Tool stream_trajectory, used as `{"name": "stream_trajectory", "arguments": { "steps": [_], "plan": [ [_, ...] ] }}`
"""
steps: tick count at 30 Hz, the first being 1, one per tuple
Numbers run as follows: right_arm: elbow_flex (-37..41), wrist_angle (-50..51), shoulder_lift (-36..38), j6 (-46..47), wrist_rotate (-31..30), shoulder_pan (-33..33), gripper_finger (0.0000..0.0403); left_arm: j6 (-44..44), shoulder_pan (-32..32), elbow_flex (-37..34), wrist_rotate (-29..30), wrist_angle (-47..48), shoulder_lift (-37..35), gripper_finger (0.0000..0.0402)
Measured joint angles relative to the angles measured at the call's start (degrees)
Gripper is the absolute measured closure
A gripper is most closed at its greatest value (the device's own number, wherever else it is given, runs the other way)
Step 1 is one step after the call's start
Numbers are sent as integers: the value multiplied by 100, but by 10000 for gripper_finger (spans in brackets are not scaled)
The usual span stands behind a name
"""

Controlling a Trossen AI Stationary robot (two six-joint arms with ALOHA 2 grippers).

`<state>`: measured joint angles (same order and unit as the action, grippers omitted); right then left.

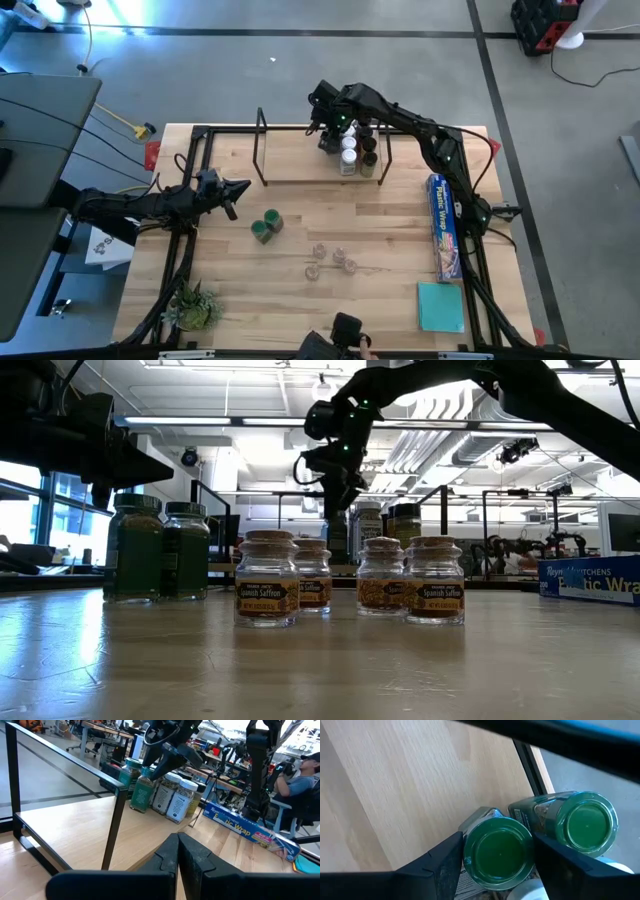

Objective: Shelf spices
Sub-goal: Put the bottom green seasoning bottle on the shelf and align with the other green seasoning bottle

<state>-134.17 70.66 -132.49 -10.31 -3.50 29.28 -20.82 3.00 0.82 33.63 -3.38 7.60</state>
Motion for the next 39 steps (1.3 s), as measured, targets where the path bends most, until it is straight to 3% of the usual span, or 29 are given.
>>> {"name": "stream_trajectory", "arguments": {
  "steps": [32,39],
  "plan": [
    [-2,119,219,1292,265,209,182,0,-1,1,0,0,1,396],
    [-2,105,216,1292,265,236,150,0,-1,0,0,0,1,396]
  ]
}}
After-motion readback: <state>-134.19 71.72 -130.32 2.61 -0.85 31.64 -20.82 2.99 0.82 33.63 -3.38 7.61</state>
